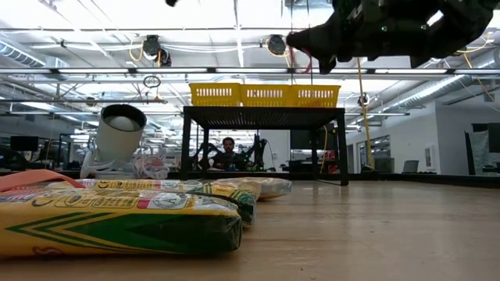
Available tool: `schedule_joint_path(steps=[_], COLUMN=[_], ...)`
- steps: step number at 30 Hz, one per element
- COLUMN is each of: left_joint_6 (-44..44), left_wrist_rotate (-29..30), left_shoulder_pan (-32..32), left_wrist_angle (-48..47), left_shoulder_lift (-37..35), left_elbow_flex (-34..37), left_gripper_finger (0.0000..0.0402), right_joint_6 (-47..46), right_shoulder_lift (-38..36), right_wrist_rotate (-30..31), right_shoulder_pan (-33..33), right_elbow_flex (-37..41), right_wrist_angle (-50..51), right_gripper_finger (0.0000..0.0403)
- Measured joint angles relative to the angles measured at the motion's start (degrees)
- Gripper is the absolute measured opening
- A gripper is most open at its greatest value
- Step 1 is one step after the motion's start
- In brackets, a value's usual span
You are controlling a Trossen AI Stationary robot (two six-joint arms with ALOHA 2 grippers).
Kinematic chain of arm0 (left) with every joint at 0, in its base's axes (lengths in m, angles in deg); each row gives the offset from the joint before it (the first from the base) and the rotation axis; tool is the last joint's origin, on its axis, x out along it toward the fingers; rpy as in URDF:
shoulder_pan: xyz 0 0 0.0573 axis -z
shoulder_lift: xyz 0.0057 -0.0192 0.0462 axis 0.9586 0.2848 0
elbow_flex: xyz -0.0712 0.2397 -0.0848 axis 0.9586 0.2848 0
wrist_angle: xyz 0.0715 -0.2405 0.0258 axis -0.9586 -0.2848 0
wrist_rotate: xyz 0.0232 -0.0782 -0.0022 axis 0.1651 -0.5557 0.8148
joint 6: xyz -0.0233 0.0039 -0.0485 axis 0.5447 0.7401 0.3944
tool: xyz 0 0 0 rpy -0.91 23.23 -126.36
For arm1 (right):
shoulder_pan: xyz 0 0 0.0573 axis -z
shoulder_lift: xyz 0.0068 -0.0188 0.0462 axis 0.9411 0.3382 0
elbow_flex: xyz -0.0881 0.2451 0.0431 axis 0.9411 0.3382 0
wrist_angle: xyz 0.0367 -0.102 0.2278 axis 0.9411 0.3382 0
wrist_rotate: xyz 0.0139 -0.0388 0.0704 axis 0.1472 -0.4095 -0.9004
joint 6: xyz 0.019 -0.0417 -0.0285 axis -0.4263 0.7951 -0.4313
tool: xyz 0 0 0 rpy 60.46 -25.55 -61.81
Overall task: Pick & Place Office Desk Supplies
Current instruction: Put the orange rubber band into the right yellow bin on the shelf
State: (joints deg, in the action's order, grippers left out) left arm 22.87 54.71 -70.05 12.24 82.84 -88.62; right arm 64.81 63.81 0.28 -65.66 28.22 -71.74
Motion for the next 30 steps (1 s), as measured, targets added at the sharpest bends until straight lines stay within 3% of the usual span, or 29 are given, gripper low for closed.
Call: schedule_joint_path(steps=[5, 13, 18, 22, 26, 30], left_joint_6=[-0.3, 2.7, 5.2, 7.3, 9.3, 10.0], left_wrist_rotate=[2.9, 6.0, 6.0, 6.0, 5.9, 5.9], left_shoulder_pan=[-0.6, -3.5, -4.8, -5.5, -5.7, -5.6], left_wrist_angle=[0.5, 13.9, 18.5, 19.6, 19.6, 19.5], left_shoulder_lift=[-7.3, -19.4, -25.7, -29.5, -31.3, -31.5], left_elbow_flex=[6.4, 25.0, 33.0, 36.7, 39.0, 39.4], left_gripper_finger=[0.0285, 0.0283, 0.0279, 0.0278, 0.0278, 0.0278], right_joint_6=[-1.9, -8.7, -8.9, -3.2, 0.3, 0.0], right_shoulder_lift=[0.0, -0.7, -1.1, -1.1, -1.1, -1.1], right_wrist_rotate=[0.0, -0.2, -4.5, -2.5, 2.9, 3.1], right_shoulder_pan=[1.6, 5.3, 10.3, 13.9, 17.8, 22.6], right_elbow_flex=[0.0, -3.6, -16.0, -26.9, -32.6, -33.6], right_wrist_angle=[0.9, 1.7, 21.2, 38.8, 46.3, 49.6], right_gripper_finger=[0.0000, 0.0000, 0.0000, 0.0000, 0.0000, 0.0000])
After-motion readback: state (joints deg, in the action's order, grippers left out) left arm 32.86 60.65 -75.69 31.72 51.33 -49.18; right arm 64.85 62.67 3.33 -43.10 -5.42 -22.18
